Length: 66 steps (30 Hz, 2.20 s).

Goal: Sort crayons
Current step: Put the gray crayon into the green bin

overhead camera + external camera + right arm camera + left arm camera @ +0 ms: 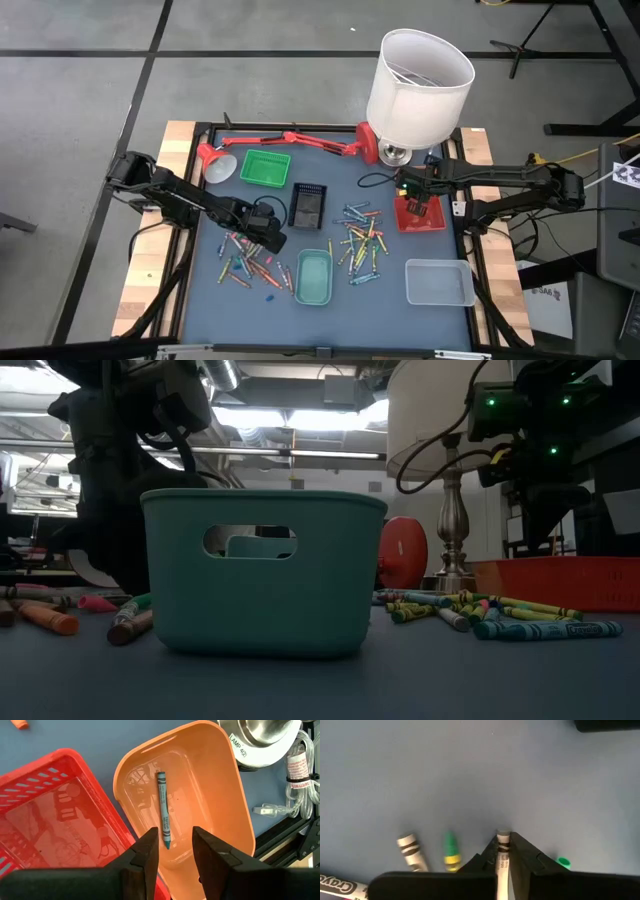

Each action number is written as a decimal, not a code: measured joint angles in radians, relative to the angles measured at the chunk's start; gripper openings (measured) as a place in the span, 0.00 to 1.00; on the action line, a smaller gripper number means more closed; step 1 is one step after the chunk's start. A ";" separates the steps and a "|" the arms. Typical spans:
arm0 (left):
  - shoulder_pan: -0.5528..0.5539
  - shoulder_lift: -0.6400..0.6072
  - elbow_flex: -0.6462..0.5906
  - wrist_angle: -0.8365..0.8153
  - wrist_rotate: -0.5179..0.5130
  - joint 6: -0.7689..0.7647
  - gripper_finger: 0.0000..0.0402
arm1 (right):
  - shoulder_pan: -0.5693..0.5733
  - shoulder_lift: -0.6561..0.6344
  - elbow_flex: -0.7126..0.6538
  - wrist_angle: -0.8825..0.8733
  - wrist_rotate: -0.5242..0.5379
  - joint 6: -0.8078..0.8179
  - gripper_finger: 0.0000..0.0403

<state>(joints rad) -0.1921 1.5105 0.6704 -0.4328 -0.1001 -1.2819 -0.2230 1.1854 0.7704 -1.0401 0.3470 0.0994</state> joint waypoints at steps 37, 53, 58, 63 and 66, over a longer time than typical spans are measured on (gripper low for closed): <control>0.306 -0.087 0.249 0.041 -0.153 0.654 0.02 | 0.001 -0.001 0.002 -0.008 -0.072 -0.030 0.29; 0.574 -0.086 0.285 -0.071 -0.260 1.186 0.02 | 0.001 -0.001 0.002 -0.008 -0.101 -0.030 0.29; 0.619 -0.086 0.284 -0.094 -0.259 1.244 0.02 | 0.001 -0.001 0.002 -0.008 -0.167 -0.030 0.29; 0.646 -0.086 0.284 -0.138 -0.243 1.243 0.04 | 0.001 -0.001 0.002 -0.008 -0.177 -0.030 0.29; 0.655 -0.086 0.284 -0.145 -0.227 1.243 0.09 | 0.001 0.000 0.019 -0.017 -0.180 -0.030 0.29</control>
<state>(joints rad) 0.4631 1.4242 0.9543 -0.5781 -0.3268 -0.0392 -0.2222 1.1851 0.7894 -1.0570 0.1671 0.0696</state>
